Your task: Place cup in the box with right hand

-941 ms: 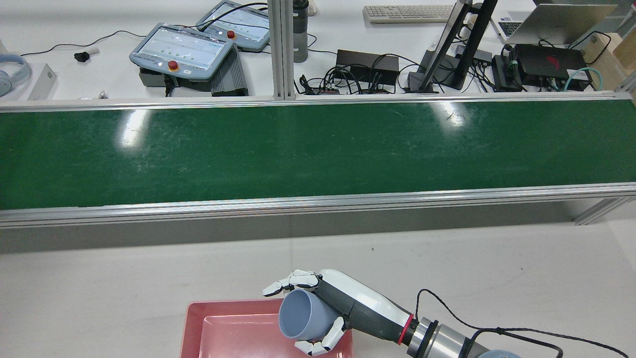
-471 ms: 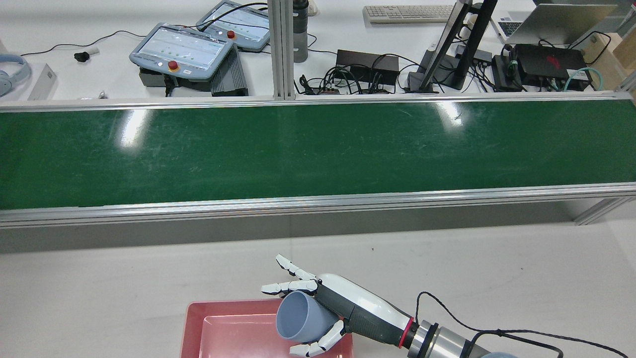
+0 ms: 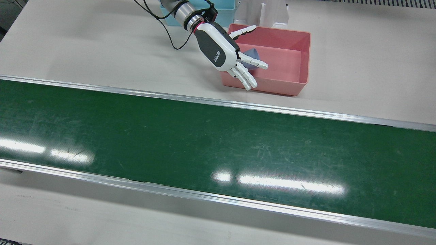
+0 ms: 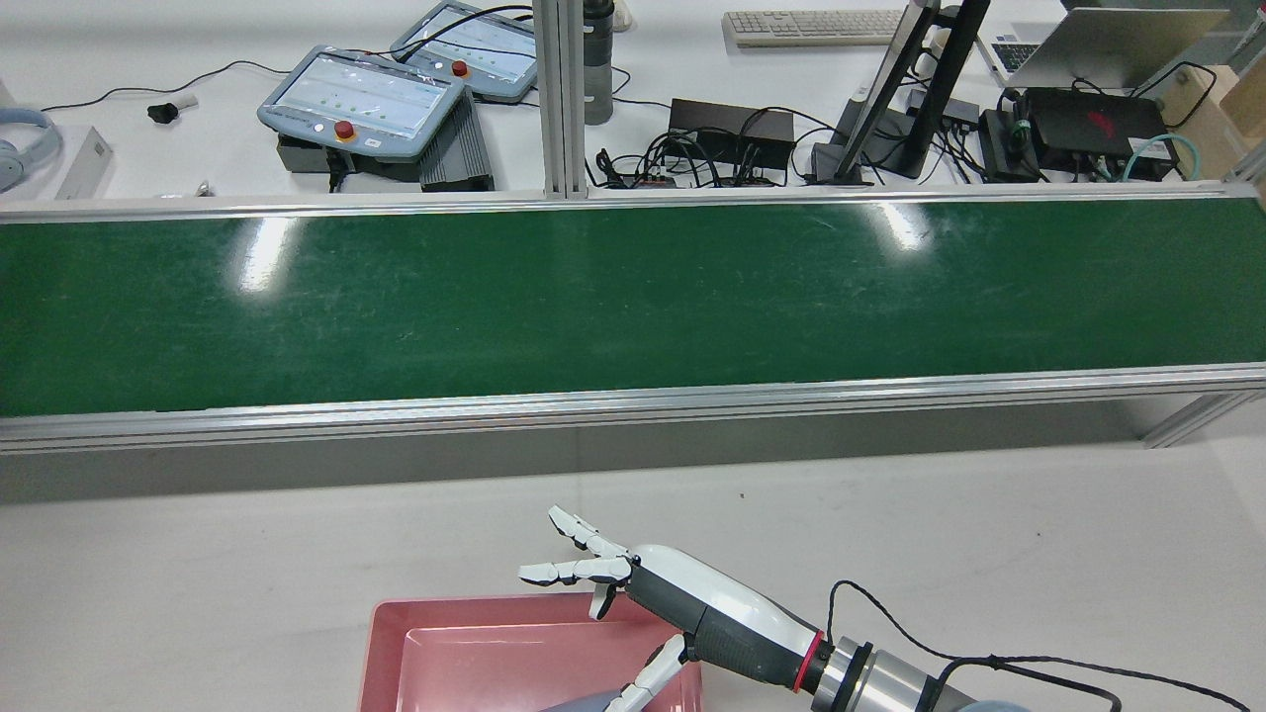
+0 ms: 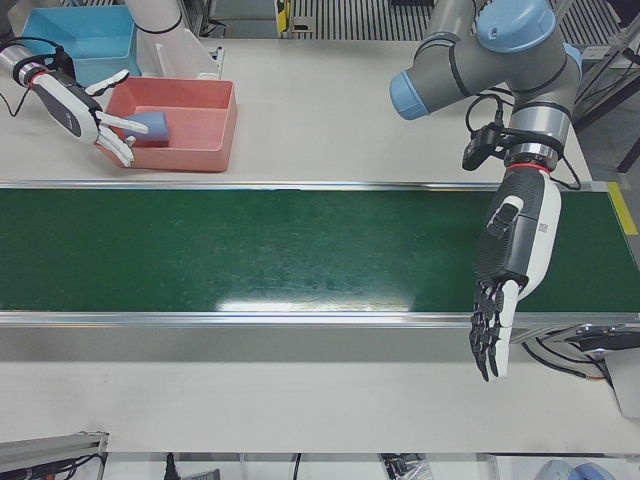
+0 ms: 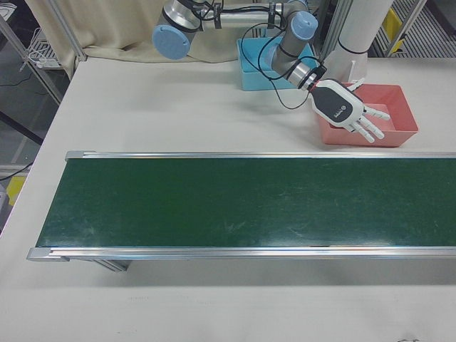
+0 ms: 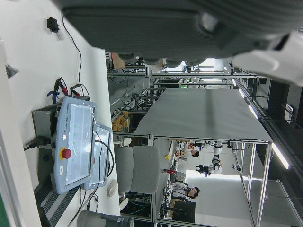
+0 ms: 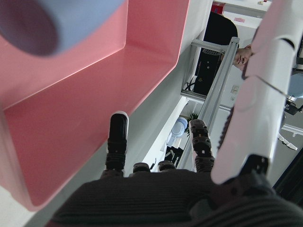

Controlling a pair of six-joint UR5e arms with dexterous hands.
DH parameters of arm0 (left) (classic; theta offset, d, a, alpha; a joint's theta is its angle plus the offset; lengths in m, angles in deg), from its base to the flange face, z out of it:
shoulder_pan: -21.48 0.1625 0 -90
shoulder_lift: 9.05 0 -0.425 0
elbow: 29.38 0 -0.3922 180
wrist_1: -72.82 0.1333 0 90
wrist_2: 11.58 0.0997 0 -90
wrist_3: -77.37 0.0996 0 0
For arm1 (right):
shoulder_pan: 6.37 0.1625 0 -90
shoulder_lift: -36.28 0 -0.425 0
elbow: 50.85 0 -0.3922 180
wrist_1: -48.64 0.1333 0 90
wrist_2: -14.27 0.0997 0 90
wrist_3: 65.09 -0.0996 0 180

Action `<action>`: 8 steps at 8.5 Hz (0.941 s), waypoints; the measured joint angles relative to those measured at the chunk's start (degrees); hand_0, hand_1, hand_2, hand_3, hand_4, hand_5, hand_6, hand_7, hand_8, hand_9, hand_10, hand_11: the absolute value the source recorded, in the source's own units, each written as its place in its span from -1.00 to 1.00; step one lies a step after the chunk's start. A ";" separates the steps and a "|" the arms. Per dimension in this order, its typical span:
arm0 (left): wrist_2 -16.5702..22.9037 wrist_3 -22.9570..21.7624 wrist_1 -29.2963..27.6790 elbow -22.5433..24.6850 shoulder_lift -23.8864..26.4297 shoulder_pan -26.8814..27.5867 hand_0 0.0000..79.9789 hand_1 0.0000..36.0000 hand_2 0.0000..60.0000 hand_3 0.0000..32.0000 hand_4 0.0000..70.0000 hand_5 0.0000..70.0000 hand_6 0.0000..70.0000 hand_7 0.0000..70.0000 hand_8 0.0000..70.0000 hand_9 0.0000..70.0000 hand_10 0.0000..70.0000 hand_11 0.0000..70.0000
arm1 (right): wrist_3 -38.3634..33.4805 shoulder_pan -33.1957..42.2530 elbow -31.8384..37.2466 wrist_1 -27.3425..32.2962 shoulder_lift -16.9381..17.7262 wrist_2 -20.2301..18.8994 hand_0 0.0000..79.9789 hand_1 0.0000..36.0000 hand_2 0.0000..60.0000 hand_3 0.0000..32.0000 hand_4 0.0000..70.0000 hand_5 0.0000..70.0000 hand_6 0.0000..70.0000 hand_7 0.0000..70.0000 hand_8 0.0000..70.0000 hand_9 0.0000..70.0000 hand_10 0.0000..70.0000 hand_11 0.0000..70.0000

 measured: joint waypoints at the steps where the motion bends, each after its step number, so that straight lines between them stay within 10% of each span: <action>1: 0.00 0.00 0.00 0.00 0.00 0.00 -1.00 -1.00 -1.00 -1.00 -1.00 -1.00 -1.00 -1.00 -1.00 -1.00 -1.00 -1.00 | -0.23 0.00 -0.10 0.00 0.00 0.00 0.26 0.18 -0.79 -1.00 -1.00 -0.85 -1.00 -1.00 -1.00 -1.00 -1.00 -1.00; 3: 0.03 0.00 0.00 0.00 0.00 0.02 -1.00 -1.00 -1.00 -1.00 -1.00 -1.00 -1.00 -1.00 -1.00 -1.00 -1.00 -1.00 | -0.35 0.39 -3.90 0.00 -0.03 0.32 0.32 0.27 -0.87 -1.00 -1.00 -0.82 -0.95 -0.99 -1.00 -0.99 -1.00 -1.00; 7: 0.00 0.00 -0.06 -0.07 0.00 0.02 -1.00 -1.00 -1.00 -1.00 -1.00 -1.00 -1.00 -1.00 -1.00 -1.00 -1.00 -1.00 | -5.13 9.68 -15.77 -0.20 0.05 3.04 0.36 0.49 -0.34 -1.00 -1.00 -0.71 -0.58 0.57 -0.40 0.09 -0.75 -0.56; 8: 0.00 0.00 -0.05 -0.08 0.00 0.02 -1.00 -1.00 -1.00 -1.00 -1.00 -1.00 -1.00 -1.00 -1.00 -1.00 -1.00 -1.00 | -9.21 14.47 -16.49 -0.44 0.59 3.13 0.35 0.45 -0.39 -1.00 -1.00 -0.72 -0.57 0.61 -0.38 0.13 -0.74 -0.55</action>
